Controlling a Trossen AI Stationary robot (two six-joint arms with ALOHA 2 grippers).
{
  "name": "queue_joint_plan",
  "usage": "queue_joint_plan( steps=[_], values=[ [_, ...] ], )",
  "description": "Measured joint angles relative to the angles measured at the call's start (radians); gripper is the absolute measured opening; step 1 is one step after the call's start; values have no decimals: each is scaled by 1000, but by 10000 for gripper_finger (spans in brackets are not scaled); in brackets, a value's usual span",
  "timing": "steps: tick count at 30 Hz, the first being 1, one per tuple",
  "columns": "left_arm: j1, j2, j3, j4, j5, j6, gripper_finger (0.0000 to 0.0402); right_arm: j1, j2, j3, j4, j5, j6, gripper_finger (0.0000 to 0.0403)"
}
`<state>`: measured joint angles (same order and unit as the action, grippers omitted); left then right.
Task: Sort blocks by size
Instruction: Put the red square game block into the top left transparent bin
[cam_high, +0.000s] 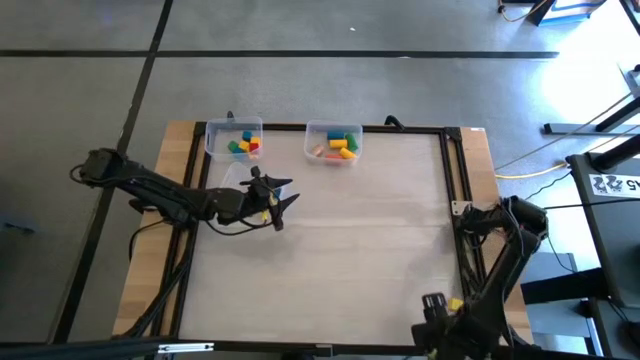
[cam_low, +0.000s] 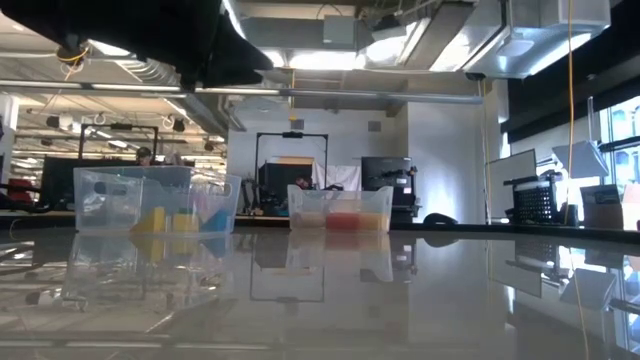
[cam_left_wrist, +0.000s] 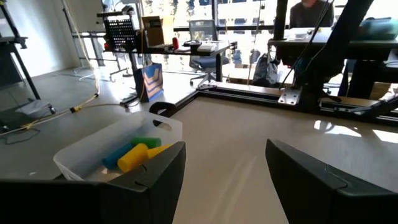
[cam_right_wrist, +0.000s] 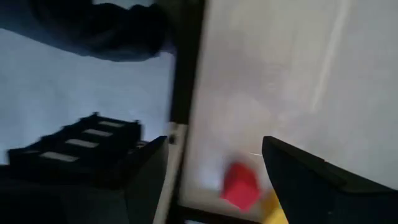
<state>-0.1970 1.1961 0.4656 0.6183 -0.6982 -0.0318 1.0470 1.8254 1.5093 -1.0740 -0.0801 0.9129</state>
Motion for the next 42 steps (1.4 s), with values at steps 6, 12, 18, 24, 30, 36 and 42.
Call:
queue_joint_plan(
  steps=[6,12,18,24,30,36,42],
  values=[
    [0,16,0,3,0,-9,221,46,36,0,117,9,128,264],
    [0,16,0,4,0,6,221,53,81,0,28,-96,190,264],
    [-5,16,0,-10,0,5,221,53,132,0,-54,-228,166,264],
    [-8,16,0,-5,0,5,221,53,182,0,-124,-247,180,264],
    [-8,16,0,-8,0,6,221,52,197,0,-198,-237,216,264],
    [-8,16,0,-8,0,5,221,52,197,-21,-236,-228,240,264],
    [-8,16,0,-10,0,6,221,52,197,-99,-124,-251,243,264]
  ],
)
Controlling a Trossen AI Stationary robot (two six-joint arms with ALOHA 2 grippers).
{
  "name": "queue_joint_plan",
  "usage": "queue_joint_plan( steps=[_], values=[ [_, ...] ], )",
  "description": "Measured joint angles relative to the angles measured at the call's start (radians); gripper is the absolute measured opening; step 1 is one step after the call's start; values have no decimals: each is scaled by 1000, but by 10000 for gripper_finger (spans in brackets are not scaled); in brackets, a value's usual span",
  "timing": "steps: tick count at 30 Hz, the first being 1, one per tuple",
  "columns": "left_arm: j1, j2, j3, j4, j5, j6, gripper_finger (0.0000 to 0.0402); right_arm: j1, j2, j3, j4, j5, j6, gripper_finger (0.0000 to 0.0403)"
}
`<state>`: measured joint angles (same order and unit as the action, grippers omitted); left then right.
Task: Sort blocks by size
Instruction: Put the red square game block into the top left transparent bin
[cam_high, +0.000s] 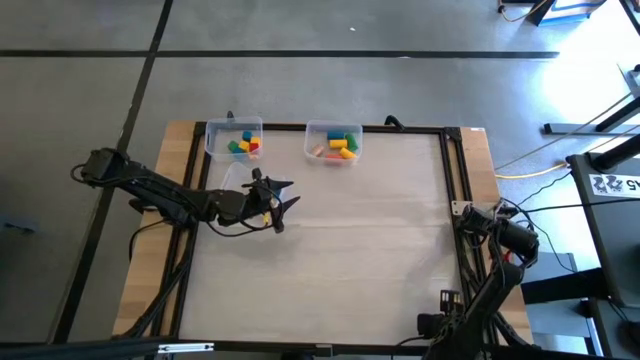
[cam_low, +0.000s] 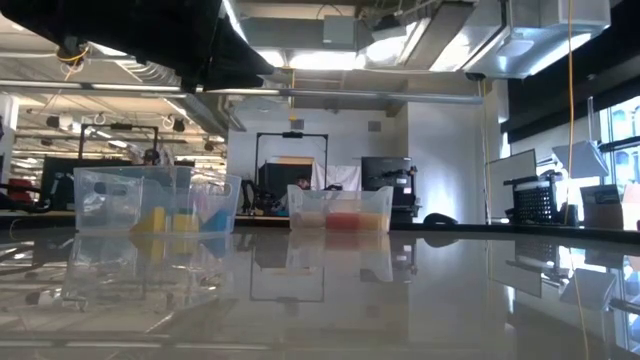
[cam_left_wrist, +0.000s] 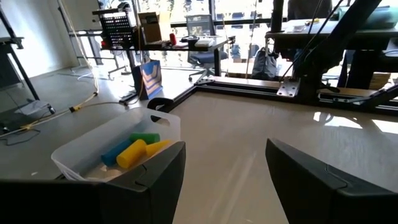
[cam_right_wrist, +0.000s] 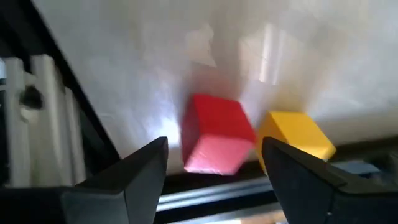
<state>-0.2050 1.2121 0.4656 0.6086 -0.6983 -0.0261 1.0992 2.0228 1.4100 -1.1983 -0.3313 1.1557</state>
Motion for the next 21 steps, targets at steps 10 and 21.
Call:
queue_joint_plan(
  steps=[10,21],
  values=[
    [0,0,0,-22,0,0,221,0,0,-65,98,-2,-15,220],
    [-14,-1,0,-22,0,-7,221,-54,-15,-65,117,21,-155,133]
  ],
)
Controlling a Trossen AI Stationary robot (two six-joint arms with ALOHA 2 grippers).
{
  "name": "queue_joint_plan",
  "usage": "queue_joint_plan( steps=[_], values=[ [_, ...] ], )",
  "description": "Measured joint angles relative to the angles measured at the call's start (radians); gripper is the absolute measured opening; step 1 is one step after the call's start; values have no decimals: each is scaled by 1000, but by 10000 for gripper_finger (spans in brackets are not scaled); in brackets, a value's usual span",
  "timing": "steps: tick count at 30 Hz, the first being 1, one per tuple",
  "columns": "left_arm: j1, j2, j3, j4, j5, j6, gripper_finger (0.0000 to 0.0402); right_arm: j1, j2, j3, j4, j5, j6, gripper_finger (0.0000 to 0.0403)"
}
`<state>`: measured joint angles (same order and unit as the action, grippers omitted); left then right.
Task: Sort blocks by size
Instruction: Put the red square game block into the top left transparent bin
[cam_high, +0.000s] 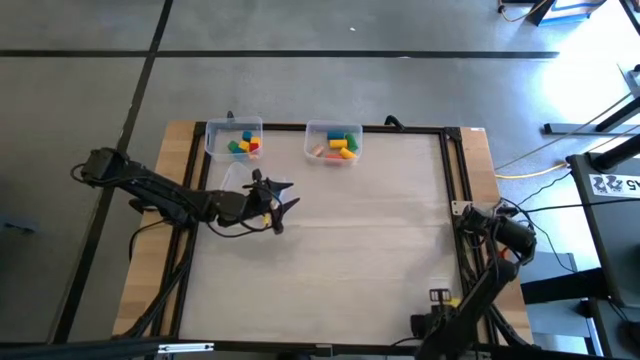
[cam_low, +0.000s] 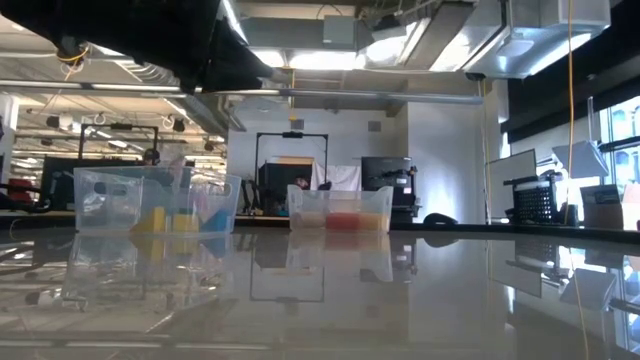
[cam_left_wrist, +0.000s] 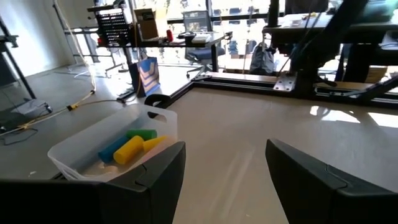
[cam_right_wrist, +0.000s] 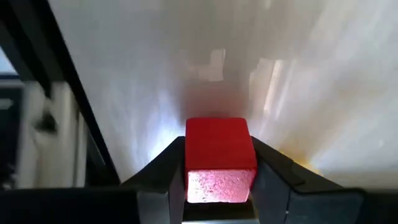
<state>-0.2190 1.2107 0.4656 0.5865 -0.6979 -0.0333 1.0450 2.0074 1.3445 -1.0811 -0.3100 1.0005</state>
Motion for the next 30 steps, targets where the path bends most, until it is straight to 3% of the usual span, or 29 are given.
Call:
queue_joint_plan(
  steps=[6,17,21,30],
  values=[
    [-29,-51,0,1,1,16,221,-119,-59,0,7,201,-162,137],
    [-111,-203,0,-21,1,87,221,-451,-109,1,27,565,-702,137],
    [-117,-263,0,-49,0,99,221,-595,-109,1,134,614,-919,137],
    [-113,-394,0,-188,0,195,221,-883,-109,1,450,613,-1288,137]
  ],
)
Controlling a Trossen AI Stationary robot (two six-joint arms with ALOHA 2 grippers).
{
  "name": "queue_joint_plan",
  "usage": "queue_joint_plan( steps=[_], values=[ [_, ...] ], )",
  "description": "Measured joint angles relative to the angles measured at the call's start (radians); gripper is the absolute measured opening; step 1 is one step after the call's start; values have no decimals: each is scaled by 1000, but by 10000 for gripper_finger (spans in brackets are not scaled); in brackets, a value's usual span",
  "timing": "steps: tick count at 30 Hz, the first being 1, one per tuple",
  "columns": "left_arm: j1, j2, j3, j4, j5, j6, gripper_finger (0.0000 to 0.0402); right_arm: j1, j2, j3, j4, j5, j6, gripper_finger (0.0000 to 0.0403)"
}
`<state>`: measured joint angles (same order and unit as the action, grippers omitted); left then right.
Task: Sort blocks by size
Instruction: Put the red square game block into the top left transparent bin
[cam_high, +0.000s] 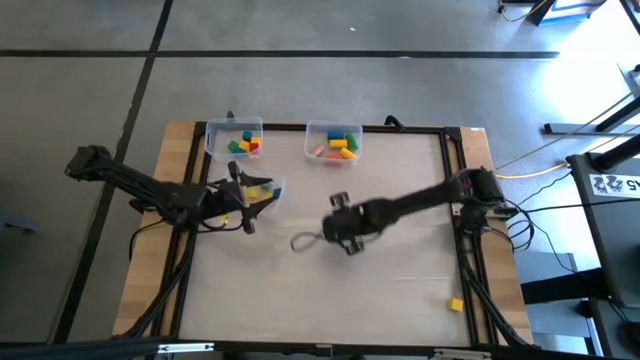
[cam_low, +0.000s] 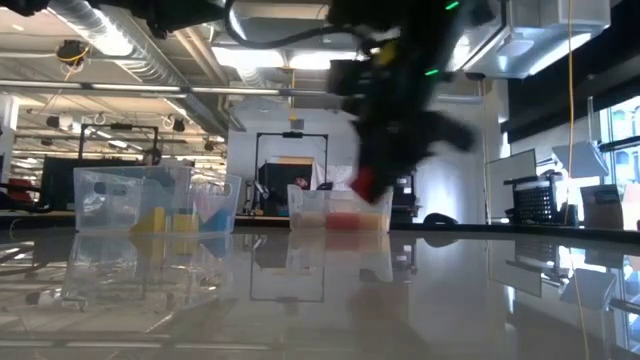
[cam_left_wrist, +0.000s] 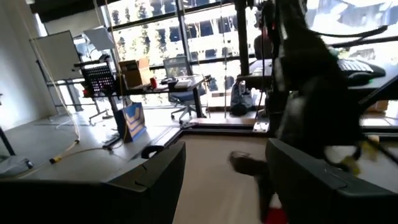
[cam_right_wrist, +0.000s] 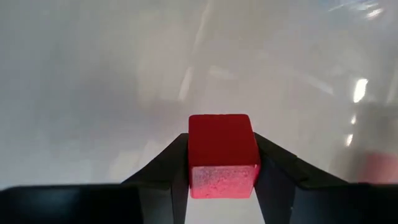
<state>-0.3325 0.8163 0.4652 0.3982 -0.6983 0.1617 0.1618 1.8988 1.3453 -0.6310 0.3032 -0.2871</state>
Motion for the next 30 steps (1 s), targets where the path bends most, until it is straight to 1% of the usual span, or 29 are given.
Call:
queue_joint_plan(
  steps=[3,7,11,13,17,20,23,30],
  values=[
    [0,-35,0,-8,0,4,221,-90,0,0,151,-16,-85,138],
    [0,-81,0,-44,0,2,221,-191,3,0,376,-70,-160,138],
    [0,-111,0,-59,-2,1,221,-268,32,0,612,-102,-170,138],
    [0,-123,0,-59,-9,0,221,-300,55,0,728,-136,-177,138],
    [0,-142,0,-58,-12,-6,221,-345,119,1,932,-177,-185,138],
    [0,-151,0,-57,-12,-16,221,-370,171,35,1006,-183,-185,138],
    [0,-151,0,-55,-12,-29,221,-388,230,99,1054,-187,-185,138],
    [0,-151,0,-53,-12,-55,221,-421,379,326,1055,-209,-194,138]
  ],
)
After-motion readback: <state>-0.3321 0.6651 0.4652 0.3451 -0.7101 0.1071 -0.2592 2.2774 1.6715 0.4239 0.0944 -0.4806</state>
